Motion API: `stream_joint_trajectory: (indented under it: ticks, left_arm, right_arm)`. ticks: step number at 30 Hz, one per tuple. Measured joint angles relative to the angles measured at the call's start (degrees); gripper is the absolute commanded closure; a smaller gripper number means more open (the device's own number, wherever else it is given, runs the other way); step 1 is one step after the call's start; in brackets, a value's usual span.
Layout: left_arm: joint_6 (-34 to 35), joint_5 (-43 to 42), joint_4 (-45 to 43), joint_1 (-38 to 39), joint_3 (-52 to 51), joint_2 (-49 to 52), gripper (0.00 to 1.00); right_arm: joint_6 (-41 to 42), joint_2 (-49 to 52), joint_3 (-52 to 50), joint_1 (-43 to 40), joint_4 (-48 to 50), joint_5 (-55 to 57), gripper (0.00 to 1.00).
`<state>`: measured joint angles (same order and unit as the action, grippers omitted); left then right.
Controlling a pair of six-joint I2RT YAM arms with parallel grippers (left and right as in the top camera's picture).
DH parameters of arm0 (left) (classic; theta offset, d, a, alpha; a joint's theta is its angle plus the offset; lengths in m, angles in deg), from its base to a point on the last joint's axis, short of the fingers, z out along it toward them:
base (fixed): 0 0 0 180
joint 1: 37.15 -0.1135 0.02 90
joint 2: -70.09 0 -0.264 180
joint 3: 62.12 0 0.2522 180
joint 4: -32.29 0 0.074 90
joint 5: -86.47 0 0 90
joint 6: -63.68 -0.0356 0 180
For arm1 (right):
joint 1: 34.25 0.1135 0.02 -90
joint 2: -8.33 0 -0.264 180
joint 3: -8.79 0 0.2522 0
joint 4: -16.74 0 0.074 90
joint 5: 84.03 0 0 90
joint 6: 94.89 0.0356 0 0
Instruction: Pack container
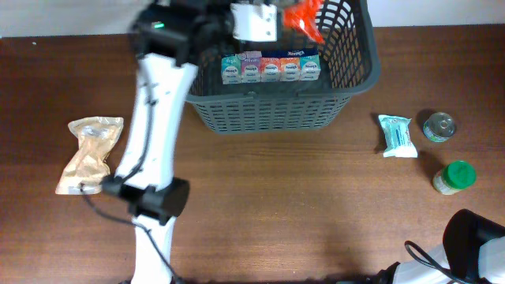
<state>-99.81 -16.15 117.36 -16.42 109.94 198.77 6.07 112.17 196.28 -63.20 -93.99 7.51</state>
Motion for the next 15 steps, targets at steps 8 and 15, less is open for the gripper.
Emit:
stream_joint_trajectory:
  ticks: [8,15]
  left_arm:
    - [2.8,1.6,0.0,3.2,-1.8,13.7,0.98]
    - [6.4,1.7,1.2,3.8,-2.1,16.9,0.88]
  right_arm:
    - [0.0,0.0,0.0,0.0,0.0,0.0,0.01]
    - [0.0,0.0,0.0,0.0,0.0,0.0,0.01]
